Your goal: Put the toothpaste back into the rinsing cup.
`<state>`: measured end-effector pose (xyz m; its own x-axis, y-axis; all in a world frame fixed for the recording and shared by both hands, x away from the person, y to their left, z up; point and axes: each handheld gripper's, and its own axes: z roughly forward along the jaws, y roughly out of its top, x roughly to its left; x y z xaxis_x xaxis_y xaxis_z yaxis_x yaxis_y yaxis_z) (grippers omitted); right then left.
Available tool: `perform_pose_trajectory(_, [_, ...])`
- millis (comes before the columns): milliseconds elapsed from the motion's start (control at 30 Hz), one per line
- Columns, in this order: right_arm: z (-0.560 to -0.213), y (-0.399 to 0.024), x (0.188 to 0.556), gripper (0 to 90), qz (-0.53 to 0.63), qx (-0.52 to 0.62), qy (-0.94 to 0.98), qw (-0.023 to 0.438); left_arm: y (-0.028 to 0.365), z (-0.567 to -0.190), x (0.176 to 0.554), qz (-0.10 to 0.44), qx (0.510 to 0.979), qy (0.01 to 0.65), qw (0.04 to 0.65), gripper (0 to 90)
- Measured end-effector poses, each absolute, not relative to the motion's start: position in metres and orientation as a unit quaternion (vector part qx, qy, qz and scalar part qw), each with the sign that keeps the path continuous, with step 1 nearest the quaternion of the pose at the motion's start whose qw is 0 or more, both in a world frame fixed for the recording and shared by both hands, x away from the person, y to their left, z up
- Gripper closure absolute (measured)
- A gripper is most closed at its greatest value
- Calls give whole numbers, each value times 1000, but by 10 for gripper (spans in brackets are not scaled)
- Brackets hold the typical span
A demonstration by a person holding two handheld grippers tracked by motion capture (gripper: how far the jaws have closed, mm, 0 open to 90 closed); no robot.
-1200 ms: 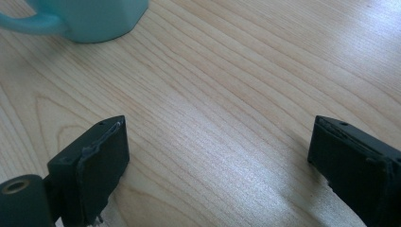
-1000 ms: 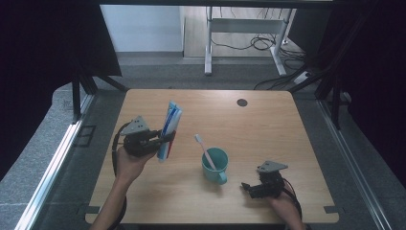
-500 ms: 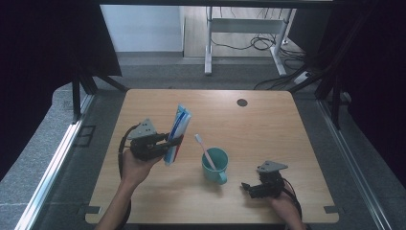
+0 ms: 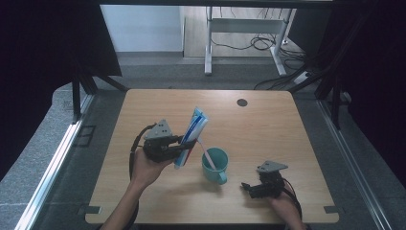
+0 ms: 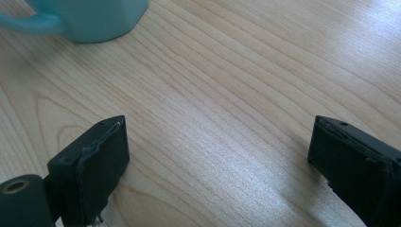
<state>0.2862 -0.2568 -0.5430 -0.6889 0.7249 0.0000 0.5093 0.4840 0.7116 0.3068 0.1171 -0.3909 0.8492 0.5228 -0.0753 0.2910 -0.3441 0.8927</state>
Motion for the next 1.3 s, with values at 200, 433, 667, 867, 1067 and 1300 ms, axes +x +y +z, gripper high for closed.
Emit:
perform_pose_trajectory(200, [-543,-257,286,59,353,364,848,152,103,-386,307,106,822,238,507,730])
perform_pose_trajectory(433, [-543,-257,286,59,353,364,848,152,88,-385,310,100,826,230,505,730])
perform_pose_trajectory(667, [-543,-257,286,59,354,364,848,152,74,-384,312,96,825,223,510,730])
perform_pose_trajectory(867, [-543,-257,286,59,353,364,848,152,60,-385,315,95,826,215,513,730])
perform_pose_trajectory(1067, [-543,-257,286,59,354,364,848,152,46,-388,319,94,824,214,516,730])
perform_pose_trajectory(1300, [-543,-257,286,59,355,366,847,152,34,-390,323,99,821,213,520,730])
